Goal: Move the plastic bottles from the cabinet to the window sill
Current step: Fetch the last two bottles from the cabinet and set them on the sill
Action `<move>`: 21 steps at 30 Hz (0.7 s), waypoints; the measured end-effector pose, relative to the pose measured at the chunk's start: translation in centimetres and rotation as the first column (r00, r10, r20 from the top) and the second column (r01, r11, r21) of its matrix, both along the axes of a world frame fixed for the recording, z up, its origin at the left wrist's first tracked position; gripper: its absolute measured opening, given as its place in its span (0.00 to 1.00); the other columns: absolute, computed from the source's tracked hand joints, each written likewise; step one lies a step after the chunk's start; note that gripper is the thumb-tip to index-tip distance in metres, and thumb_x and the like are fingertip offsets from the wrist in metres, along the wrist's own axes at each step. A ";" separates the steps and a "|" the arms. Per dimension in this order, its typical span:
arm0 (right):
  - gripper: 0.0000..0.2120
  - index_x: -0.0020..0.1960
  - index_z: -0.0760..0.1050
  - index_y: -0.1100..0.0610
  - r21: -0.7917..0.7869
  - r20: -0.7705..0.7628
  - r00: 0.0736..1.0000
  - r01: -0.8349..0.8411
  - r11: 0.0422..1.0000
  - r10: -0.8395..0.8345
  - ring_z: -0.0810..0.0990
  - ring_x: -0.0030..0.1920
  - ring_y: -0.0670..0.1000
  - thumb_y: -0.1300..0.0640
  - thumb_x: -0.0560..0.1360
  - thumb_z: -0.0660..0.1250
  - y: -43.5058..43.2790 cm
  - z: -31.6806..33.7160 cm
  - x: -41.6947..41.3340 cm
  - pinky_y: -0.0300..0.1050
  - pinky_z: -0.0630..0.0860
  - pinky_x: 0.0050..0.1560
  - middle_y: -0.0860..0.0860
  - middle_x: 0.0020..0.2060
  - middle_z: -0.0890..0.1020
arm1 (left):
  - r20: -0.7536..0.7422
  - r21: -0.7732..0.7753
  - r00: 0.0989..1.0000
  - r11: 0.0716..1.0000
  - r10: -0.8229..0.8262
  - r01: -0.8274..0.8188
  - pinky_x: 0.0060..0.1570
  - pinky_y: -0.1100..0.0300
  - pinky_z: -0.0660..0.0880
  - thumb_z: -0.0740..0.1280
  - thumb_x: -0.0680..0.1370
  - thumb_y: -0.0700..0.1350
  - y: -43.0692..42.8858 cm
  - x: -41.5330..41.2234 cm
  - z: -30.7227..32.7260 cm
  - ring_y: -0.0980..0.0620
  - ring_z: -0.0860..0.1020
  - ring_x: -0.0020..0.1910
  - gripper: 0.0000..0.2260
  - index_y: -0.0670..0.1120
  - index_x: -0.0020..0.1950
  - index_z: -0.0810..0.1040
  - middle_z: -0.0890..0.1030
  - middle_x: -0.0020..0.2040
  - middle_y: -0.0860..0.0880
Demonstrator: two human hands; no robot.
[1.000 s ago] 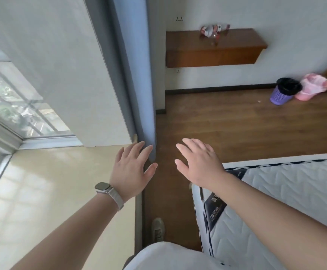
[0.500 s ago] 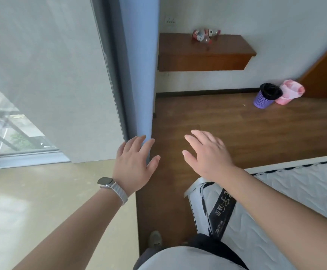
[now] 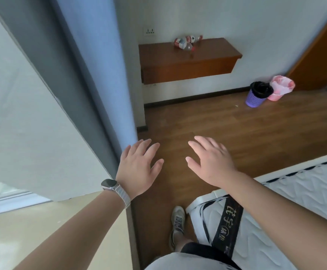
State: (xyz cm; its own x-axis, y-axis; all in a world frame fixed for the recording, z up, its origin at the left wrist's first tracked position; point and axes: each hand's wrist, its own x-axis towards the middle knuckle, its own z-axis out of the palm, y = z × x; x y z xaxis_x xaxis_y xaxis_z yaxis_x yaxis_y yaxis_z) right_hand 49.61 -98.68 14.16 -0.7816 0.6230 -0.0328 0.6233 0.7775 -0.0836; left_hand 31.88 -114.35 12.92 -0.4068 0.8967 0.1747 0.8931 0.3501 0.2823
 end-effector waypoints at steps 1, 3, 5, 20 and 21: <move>0.27 0.75 0.66 0.50 -0.011 -0.001 1.000 0.007 1.000 -0.007 0.62 0.74 0.54 0.39 0.79 0.56 1.4 -0.2 -0.6 0.54 0.62 0.69 0.49 0.75 0.66 | -0.007 -0.012 1.000 1.000 0.004 -0.004 0.70 0.41 0.63 0.63 0.81 0.55 1.1 -0.5 0.1 0.41 0.70 0.71 0.21 0.48 0.71 0.75 0.75 0.70 0.45; 0.28 0.75 0.65 0.49 -0.039 -0.029 0.999 0.031 0.999 -0.032 0.63 0.73 0.54 0.39 0.79 0.55 4.5 -0.4 -1.9 0.55 0.65 0.67 0.48 0.75 0.66 | -0.019 -0.020 1.000 1.000 0.017 -0.017 0.70 0.40 0.64 0.63 0.81 0.55 3.6 -1.5 0.2 0.41 0.71 0.70 0.20 0.47 0.70 0.75 0.76 0.70 0.45; 0.29 0.75 0.65 0.48 -0.064 -0.055 0.997 0.050 0.997 -0.054 0.64 0.72 0.54 0.37 0.79 0.52 7.4 -0.3 -3.1 0.56 0.66 0.67 0.48 0.75 0.66 | -0.027 -0.020 1.000 1.000 0.014 -0.014 0.69 0.38 0.65 0.61 0.81 0.55 6.1 -2.3 0.5 0.40 0.72 0.69 0.20 0.47 0.69 0.76 0.77 0.69 0.44; 0.29 0.73 0.69 0.51 -0.012 -0.171 0.984 0.051 0.999 -0.053 0.68 0.71 0.56 0.38 0.78 0.50 23.0 2.4 -6.0 0.55 0.67 0.68 0.52 0.72 0.71 | -0.151 -0.052 0.987 0.998 -0.051 0.044 0.69 0.39 0.66 0.62 0.82 0.54 24.0 -6.1 4.3 0.39 0.74 0.67 0.19 0.47 0.69 0.76 0.78 0.67 0.43; 0.29 0.73 0.68 0.51 -0.009 -0.173 0.983 0.062 0.998 -0.063 0.67 0.71 0.56 0.38 0.78 0.50 23.7 2.6 -5.9 0.55 0.66 0.68 0.52 0.73 0.71 | -0.138 -0.061 0.989 0.997 -0.059 0.051 0.70 0.40 0.65 0.61 0.82 0.55 24.9 -6.3 4.4 0.41 0.73 0.68 0.20 0.48 0.70 0.75 0.77 0.69 0.45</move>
State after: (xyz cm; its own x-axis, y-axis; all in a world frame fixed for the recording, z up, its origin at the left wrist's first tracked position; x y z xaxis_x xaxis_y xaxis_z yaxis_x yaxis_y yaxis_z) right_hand 43.70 -75.01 16.77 -0.7350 0.6711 0.0971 0.6466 0.7368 -0.1973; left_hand 25.59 -89.45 17.31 -0.3321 0.9271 0.1739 0.9406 0.3117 0.1345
